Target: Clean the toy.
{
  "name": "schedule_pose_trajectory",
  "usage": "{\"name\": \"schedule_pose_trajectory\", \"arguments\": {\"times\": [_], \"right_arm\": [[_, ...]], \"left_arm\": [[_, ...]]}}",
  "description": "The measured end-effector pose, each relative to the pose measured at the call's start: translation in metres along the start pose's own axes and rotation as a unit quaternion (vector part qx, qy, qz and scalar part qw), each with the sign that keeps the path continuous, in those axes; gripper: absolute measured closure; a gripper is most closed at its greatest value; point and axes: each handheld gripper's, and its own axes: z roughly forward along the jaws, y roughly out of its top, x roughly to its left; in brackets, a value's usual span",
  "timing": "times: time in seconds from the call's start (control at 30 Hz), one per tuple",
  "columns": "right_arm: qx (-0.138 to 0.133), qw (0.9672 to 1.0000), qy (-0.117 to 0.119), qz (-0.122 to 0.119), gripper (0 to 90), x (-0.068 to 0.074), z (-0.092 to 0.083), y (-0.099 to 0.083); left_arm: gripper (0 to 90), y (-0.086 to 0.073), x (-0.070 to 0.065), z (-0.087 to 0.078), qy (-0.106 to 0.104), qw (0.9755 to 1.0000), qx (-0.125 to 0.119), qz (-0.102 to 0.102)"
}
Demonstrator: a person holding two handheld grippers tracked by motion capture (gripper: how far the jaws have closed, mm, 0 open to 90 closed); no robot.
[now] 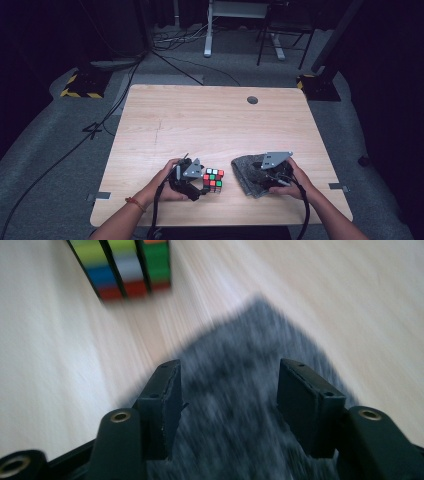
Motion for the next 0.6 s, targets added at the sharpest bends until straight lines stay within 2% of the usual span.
{"name": "schedule_pose_trajectory", "arguments": {"times": [0.07, 0.17, 0.2, 0.27, 0.33, 0.47, 0.5, 0.6], "right_arm": [[0.027, 0.9996, -0.012, 0.000, 43.2, -0.004, 0.004, -0.010], [0.041, 0.9990, -0.007, 0.018, 43.2, -0.012, 0.010, -0.023], [0.042, 0.9988, -0.006, 0.022, 43.1, -0.013, 0.011, -0.026], [0.034, 0.9989, 0.000, 0.032, 43.3, -0.014, 0.013, -0.030], [0.031, 0.9986, 0.004, 0.043, 44.0, -0.015, 0.014, -0.031], [0.016, 0.9977, 0.020, 0.062, 46.9, -0.019, 0.015, -0.036], [0.015, 0.9977, 0.021, 0.064, 47.0, -0.019, 0.015, -0.037], [0.017, 0.9978, 0.019, 0.061, 47.0, -0.018, 0.015, -0.036]], "left_arm": [[19.0, -0.006, 0.005, -0.006, 0.010, 0.9997, -0.007, -0.020], [20.2, -0.012, 0.012, -0.011, 0.042, 0.9982, -0.008, -0.043], [20.5, -0.014, 0.014, -0.012, 0.043, 0.9975, -0.016, -0.054], [21.6, -0.015, 0.017, -0.011, 0.060, 0.9959, -0.013, -0.067], [22.2, -0.018, 0.019, -0.012, 0.043, 0.9957, -0.023, -0.079], [15.3, -0.015, 0.010, -0.010, 0.001, 0.9973, -0.024, -0.069], [16.5, -0.013, 0.005, -0.009, 0.000, 0.9978, -0.024, -0.062], [15.6, -0.007, -0.008, -0.003, 0.010, 0.9976, -0.018, -0.065]]}}
